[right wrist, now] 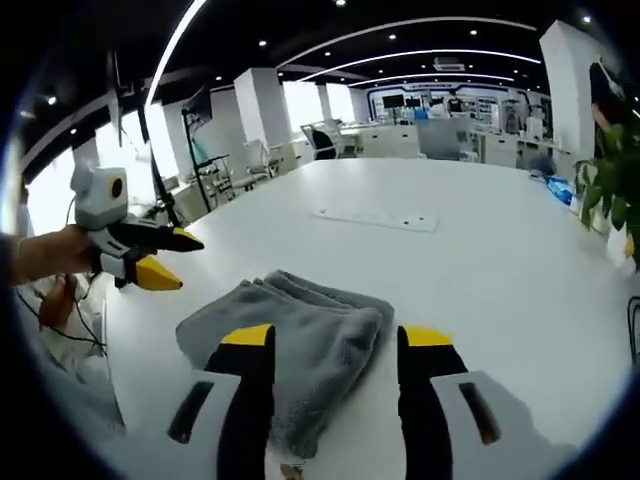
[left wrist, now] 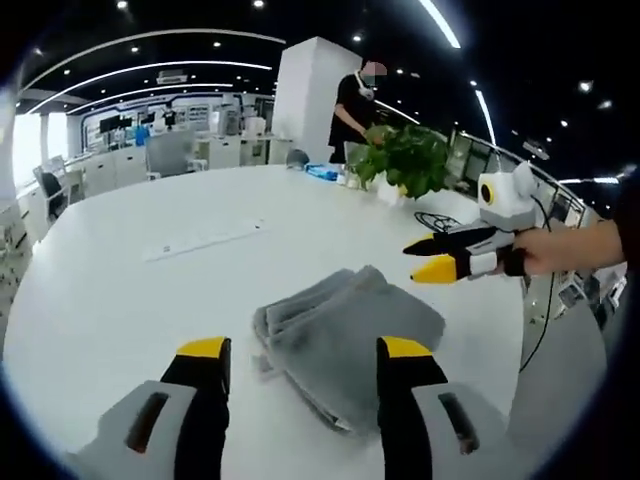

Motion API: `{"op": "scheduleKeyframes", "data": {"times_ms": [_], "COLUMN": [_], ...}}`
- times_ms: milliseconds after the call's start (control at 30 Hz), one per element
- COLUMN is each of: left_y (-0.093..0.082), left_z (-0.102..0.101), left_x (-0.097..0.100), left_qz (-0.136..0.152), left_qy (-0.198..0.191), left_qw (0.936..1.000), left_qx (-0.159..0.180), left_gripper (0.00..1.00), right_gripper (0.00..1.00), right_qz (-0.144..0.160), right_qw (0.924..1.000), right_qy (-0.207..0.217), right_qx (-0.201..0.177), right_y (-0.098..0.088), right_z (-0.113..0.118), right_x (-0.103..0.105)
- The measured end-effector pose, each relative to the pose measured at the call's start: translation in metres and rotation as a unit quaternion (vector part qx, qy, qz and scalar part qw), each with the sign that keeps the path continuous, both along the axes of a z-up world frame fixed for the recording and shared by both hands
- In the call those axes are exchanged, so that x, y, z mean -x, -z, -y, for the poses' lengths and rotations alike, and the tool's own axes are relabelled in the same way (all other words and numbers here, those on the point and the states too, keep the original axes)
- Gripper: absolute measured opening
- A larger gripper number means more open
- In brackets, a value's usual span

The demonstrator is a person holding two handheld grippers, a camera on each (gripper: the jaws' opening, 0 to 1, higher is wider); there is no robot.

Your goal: Fold the towel on the table until its edges align and the towel forms a compact rectangular stack.

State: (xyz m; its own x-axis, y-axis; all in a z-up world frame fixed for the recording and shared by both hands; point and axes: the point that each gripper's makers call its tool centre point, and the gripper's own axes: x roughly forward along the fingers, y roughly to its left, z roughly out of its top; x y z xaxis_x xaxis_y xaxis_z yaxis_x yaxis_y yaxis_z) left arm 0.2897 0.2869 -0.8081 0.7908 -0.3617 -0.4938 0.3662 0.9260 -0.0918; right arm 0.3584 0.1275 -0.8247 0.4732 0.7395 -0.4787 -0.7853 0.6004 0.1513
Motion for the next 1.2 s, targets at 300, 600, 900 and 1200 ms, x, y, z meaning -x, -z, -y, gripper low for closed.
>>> {"op": "scheduleKeyframes", "data": {"times_ms": [300,600,900,1200], "left_y": [-0.024,-0.041,-0.051,-0.046], "left_z": [0.008,0.012,0.022,0.029], "left_x": [0.034,0.071,0.102,0.112], "left_qz": [0.026,0.042,0.057,0.065], "left_qy": [0.004,-0.001,-0.023,-0.037], "left_qw": [0.9995,0.9984,0.9974,0.9970], "left_qx": [-0.019,-0.037,-0.037,-0.020], "left_gripper": [0.87,0.91,0.96,0.99], "right_gripper": [0.64,0.69,0.71,0.73], "right_qz": [0.030,0.055,0.048,0.037], "right_qw": [0.9995,0.9978,0.9986,0.9989], "right_qy": [-0.011,-0.037,-0.019,0.006], "right_qx": [-0.008,0.004,-0.013,-0.026], "right_y": [-0.027,-0.039,-0.045,-0.041], "right_z": [0.015,0.026,0.037,0.048], "right_x": [0.030,0.068,0.107,0.128]}}
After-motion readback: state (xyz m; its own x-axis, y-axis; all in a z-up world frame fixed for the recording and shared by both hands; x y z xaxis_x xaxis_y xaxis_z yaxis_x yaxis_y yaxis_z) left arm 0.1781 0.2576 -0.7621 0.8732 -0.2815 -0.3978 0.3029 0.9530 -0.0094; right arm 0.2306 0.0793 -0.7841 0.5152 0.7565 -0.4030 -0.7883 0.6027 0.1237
